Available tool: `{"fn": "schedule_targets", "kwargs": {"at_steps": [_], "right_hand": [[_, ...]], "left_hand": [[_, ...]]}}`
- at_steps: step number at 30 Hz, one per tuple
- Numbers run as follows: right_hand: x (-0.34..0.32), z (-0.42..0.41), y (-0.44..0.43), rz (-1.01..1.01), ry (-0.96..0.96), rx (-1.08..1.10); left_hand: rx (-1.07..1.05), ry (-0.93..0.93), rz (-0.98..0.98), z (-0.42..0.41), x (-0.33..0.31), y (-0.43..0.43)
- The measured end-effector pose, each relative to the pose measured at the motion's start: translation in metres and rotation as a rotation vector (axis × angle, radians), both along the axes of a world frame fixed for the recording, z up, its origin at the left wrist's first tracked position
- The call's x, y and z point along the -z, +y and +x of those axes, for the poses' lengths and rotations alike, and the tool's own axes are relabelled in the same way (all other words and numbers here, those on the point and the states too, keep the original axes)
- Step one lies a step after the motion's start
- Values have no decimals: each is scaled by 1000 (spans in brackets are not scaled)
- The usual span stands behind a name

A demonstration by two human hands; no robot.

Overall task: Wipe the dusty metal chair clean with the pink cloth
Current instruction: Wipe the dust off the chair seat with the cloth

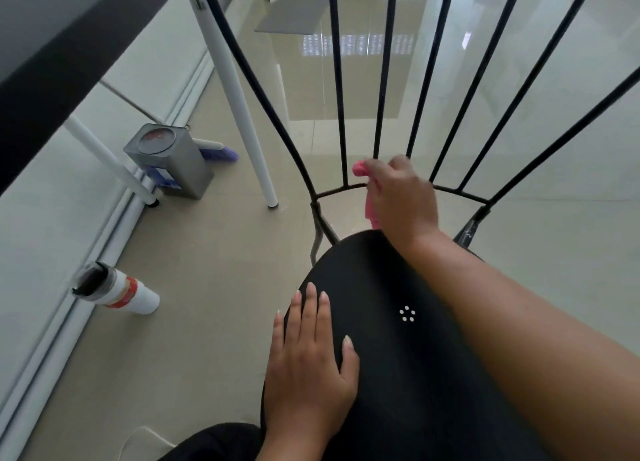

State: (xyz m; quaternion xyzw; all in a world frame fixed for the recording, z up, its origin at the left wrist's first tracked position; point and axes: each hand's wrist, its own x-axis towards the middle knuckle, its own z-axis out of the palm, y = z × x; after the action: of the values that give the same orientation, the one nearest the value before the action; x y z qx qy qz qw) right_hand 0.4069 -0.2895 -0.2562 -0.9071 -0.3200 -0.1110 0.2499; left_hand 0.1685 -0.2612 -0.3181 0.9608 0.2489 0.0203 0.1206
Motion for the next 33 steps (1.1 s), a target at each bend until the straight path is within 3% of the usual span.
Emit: {"fn": "schedule_targets", "kwargs": {"at_steps": [3, 6, 12, 16, 19, 22, 24, 26, 29, 33], "right_hand": [[15, -9, 22, -188, 138, 87], [13, -15, 15, -257, 156, 20], [-1, 5, 7, -154, 75, 14], [10, -13, 29, -50, 377, 110], [-4, -3, 11, -84, 483, -36], [-20, 13, -18, -15, 347, -57], [-20, 13, -29, 79, 114, 61], [-8, 10, -30, 31, 6, 140], [20, 4, -16, -154, 126, 155], [8, 3, -15, -145, 245, 56]], "left_hand": [[0, -11, 9, 0, -1, 1], [-8, -8, 4, 0, -2, -1], [-14, -20, 11, 0, -1, 0], [-13, -21, 6, 0, -1, 0], [-10, -21, 5, 0, -2, -1], [-8, -21, 5, 0, -3, 1], [-11, -13, 8, 1, -3, 0], [-17, -17, 12, 0, -3, -1], [-17, -22, 14, 1, -3, 0], [-15, -15, 13, 0, -3, -1]]}}
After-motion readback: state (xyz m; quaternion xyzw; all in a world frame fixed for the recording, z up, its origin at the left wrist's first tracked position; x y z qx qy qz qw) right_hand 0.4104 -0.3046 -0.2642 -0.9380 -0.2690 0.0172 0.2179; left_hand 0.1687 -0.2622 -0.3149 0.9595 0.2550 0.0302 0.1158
